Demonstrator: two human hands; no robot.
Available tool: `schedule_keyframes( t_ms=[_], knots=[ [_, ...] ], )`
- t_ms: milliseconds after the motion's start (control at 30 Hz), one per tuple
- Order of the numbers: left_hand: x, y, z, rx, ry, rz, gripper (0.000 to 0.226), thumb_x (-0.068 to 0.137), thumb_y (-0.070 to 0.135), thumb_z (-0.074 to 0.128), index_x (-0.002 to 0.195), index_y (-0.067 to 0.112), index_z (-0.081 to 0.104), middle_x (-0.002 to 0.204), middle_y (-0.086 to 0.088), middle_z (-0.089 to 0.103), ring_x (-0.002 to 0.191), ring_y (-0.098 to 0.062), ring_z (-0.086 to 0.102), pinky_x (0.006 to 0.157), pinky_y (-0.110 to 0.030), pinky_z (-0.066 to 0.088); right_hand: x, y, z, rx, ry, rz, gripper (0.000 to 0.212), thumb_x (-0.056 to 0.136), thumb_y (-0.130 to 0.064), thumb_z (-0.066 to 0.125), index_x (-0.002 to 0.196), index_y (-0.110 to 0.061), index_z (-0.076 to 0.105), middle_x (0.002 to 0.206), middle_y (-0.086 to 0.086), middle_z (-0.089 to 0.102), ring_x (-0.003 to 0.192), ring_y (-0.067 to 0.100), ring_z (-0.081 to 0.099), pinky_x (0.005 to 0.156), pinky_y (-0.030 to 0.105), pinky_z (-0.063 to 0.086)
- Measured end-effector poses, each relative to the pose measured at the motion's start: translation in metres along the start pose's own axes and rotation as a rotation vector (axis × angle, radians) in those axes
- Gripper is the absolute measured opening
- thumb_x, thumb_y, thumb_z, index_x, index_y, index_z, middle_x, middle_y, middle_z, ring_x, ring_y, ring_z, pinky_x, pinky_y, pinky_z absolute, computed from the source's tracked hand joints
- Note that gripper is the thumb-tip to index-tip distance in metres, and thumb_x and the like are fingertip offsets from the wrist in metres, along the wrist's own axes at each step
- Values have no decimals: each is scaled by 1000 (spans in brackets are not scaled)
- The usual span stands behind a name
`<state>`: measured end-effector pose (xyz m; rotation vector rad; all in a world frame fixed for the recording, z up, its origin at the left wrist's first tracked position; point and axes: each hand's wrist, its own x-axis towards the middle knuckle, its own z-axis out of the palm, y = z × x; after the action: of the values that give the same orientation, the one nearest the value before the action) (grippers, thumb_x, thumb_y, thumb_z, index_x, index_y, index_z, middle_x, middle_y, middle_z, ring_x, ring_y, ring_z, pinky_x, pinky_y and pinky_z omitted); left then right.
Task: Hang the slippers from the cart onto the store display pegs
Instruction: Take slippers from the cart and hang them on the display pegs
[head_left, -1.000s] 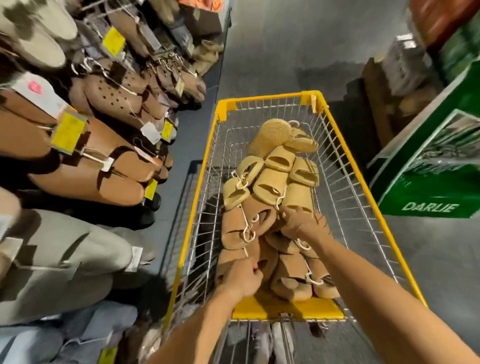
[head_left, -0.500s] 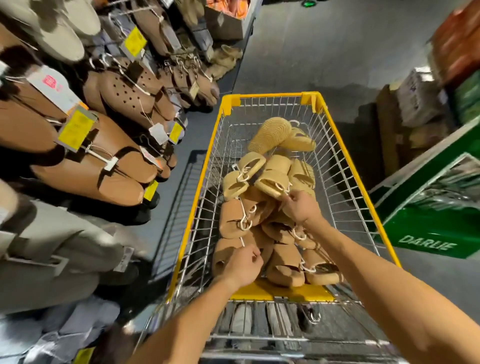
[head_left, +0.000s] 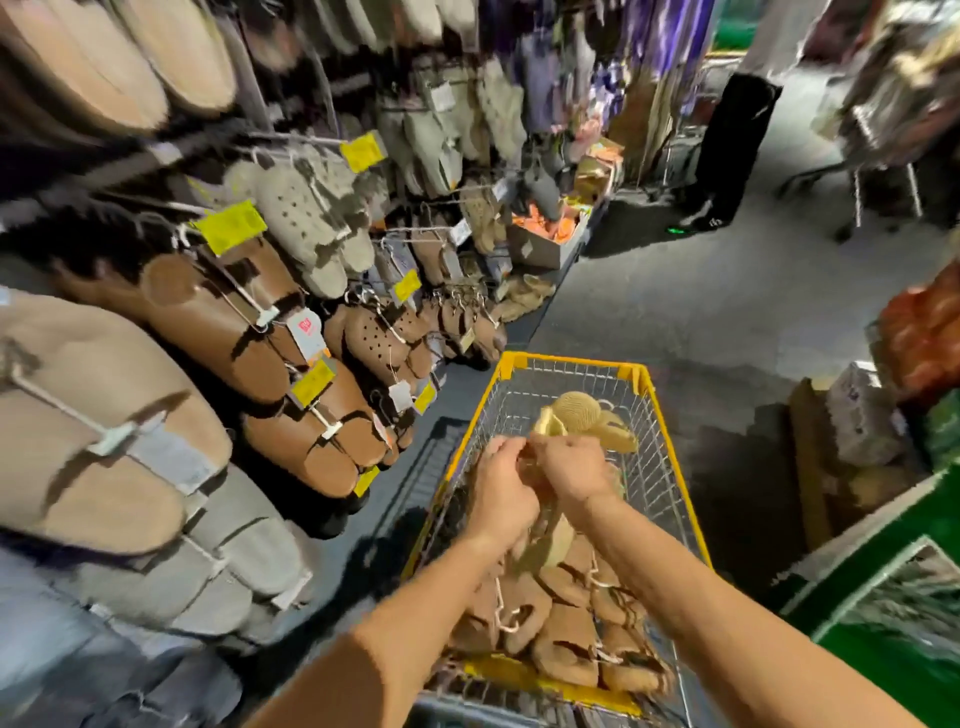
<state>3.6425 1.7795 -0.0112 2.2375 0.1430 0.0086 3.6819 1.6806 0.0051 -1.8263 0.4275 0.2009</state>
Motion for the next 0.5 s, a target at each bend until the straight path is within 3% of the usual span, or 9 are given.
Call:
schedule_keyframes(
  t_ms=[100,200,267,367,500],
  knots=[
    [1,17,-47,47,136,44,39,82,-2,56,110,21,70,109,2,67,106,-18,59,90,-26,46,-31,-44,7,143,-102,-68,23,93,-23,64,77,-8,69,76,8,67,72,22,61,65,29,50],
    [-10,37,-100,-42,265,53,29,85,4,58,98,28,67,88,12,70,86,-3,64,77,-31,53,-62,-81,20,143,-145,-208,31,94,-30,65,82,-2,74,82,12,74,79,29,68,76,41,56],
    [-25,54,-139,-100,346,74,25,85,0,58,93,23,64,77,12,68,74,3,62,69,-27,52,-89,-108,26,75,-198,-382,33,95,-30,65,77,-3,75,71,8,72,70,28,65,68,42,51],
    [-52,74,-198,-72,434,142,13,92,8,58,96,21,56,66,6,63,58,-4,56,54,-24,42,-129,-149,25,1,-287,-656,37,95,-26,63,65,-4,66,54,2,50,58,11,41,58,34,32],
    [-94,93,-270,-140,497,149,11,97,30,62,94,27,51,68,5,67,52,-3,57,54,-26,46,-179,-203,21,-46,-270,-957,17,92,-26,68,78,-20,75,70,-5,69,65,4,59,64,29,46]
  ],
)
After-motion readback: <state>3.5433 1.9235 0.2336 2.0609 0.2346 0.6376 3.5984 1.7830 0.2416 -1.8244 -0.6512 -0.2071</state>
